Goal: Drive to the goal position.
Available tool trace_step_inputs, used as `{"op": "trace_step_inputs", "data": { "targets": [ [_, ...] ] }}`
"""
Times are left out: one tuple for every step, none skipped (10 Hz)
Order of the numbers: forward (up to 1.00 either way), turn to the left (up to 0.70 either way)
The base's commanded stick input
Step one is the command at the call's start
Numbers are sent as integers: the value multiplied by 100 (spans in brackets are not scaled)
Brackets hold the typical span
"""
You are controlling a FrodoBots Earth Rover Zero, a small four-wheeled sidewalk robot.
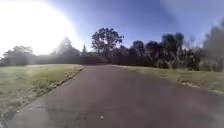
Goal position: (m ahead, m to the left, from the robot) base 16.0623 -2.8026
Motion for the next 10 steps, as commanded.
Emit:
{"op": "trace_step_inputs", "data": {
  "targets": [
    [70, 0],
    [70, 0],
    [70, 0],
    [70, 0],
    [70, 0],
    [70, 0],
    [70, 0],
    [70, 0],
    [70, 0],
    [70, 0]
  ]
}}
